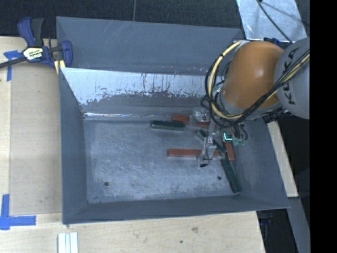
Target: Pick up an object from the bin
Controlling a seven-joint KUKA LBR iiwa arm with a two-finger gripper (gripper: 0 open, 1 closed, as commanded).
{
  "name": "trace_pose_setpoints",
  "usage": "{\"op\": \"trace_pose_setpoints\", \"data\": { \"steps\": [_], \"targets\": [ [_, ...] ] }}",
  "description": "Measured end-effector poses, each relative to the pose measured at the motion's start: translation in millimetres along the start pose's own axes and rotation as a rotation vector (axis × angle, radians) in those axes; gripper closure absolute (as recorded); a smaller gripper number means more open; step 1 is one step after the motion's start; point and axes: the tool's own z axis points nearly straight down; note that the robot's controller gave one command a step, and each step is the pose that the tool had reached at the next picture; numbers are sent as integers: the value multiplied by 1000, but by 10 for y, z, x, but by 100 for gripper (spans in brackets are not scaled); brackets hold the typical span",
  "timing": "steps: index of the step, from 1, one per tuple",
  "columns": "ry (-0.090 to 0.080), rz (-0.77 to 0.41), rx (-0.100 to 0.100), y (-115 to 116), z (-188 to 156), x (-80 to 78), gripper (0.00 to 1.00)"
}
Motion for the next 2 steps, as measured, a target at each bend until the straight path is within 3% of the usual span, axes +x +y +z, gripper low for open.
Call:
{"op": "trace_pose_setpoints", "data": {
  "steps": [1, 2],
  "targets": [
    [1, -191, 0, -76, 922, -27, 0],
    [-7, -191, 0, -73, 878, -50, 100]
  ]
}}
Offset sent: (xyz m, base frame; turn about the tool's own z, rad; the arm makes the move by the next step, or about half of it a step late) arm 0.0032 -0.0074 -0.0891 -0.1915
